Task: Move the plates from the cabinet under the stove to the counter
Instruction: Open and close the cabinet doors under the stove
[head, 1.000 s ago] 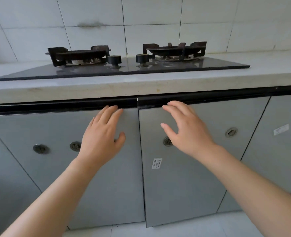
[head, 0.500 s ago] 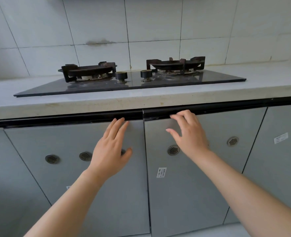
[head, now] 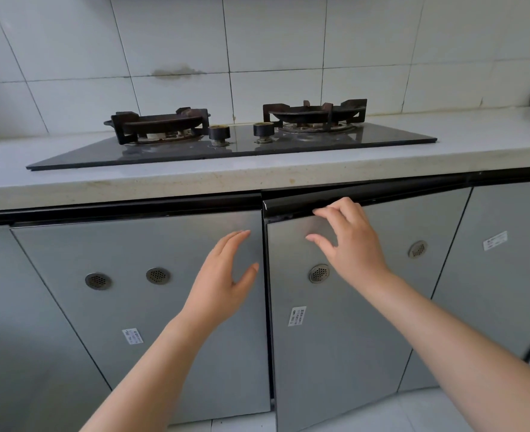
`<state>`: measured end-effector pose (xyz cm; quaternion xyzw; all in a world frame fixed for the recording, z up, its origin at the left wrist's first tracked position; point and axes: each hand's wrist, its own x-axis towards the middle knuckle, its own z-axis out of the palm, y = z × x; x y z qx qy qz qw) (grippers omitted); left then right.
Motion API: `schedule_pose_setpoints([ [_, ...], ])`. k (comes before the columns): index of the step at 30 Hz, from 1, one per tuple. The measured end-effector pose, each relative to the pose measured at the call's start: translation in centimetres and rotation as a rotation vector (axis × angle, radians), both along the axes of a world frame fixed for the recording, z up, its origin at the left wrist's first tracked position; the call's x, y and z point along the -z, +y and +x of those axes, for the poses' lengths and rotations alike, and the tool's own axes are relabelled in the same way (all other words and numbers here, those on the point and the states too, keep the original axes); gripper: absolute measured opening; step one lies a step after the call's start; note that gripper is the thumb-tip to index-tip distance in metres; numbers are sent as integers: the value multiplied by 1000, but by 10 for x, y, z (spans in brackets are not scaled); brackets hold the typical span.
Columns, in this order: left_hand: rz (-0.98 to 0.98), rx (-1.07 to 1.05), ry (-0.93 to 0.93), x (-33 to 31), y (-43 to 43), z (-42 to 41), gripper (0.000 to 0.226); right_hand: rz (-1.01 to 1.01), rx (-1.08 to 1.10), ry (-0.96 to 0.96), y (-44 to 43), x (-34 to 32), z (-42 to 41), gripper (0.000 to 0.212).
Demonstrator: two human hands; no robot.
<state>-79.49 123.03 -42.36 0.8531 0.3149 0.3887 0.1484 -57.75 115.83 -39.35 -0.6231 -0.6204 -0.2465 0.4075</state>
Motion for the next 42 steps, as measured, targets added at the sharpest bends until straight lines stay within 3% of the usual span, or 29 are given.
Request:
schedule_pose_setpoints([
  [6,-507,188,-91,15,-6,11,18,-4,-33,-7,-22,1,2,38],
  [11,-663,367,-180,21,-23,18,21,-16,-38,-9,-33,1,3,38],
  [18,-755,427,-241,29,-33,22,20,21,-28,93,-45,4,-6,40],
  [28,-776,464,-246,34,-49,23,26,149,-40,413,-71,-16,-19,41],
  [37,-783,588,-221,40,-55,25,20,6,140,310,-83,-19,-35,38],
  [42,-791,625,-169,40,-72,26,22,20,117,413,-103,-24,-34,41],
])
